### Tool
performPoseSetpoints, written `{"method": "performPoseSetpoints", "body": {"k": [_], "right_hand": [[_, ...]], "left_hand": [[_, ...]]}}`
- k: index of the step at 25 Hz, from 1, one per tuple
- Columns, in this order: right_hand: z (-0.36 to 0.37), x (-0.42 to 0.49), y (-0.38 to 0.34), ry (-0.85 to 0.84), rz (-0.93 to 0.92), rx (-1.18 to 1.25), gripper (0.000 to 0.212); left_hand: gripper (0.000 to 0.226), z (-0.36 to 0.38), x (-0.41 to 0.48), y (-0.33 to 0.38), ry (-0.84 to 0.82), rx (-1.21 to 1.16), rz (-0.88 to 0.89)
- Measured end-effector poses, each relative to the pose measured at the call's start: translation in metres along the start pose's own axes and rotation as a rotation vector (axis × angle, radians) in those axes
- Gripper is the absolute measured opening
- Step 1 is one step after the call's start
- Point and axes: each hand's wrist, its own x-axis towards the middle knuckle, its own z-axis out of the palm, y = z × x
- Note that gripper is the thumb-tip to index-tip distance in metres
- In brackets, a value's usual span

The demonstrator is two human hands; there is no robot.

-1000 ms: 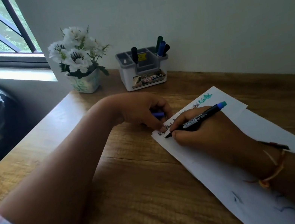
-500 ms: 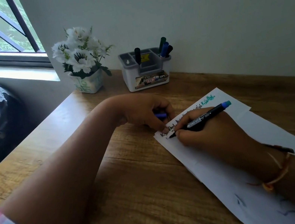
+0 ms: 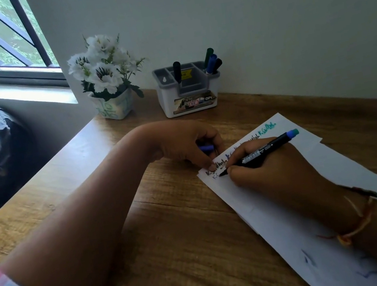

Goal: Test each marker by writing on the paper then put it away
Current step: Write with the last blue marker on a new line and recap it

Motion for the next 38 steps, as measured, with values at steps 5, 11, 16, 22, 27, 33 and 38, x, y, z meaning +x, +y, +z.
{"method": "performPoseSetpoints", "body": {"k": [5,11,16,22,27,33,38], "right_hand": [[0.000,-0.003,0.001,0.047,-0.009,0.086,0.015],[0.000,0.000,0.003,0.048,-0.010,0.003,0.014],[0.000,-0.001,0.005,0.075,0.008,0.051,0.013],[0.000,0.000,0.004,0.056,0.009,0.014,0.014],[0.000,-0.001,0.006,0.082,0.021,0.032,0.012],[0.001,0.001,0.007,0.090,0.038,0.008,0.011],[0.002,-0.001,0.011,0.139,0.063,0.124,0.009]], "left_hand": [[0.033,0.000,0.000,0.000,0.000,-0.018,0.009],[0.033,0.000,-0.001,0.001,0.004,-0.022,-0.003],[0.033,0.000,0.000,0.000,0.009,-0.016,0.011],[0.033,0.000,0.001,0.000,-0.002,-0.008,0.006],[0.037,0.000,0.001,-0.001,0.000,-0.004,0.010],[0.040,0.001,0.001,-0.001,0.006,-0.012,0.004],[0.039,0.000,0.000,-0.001,0.007,-0.012,0.003]]}}
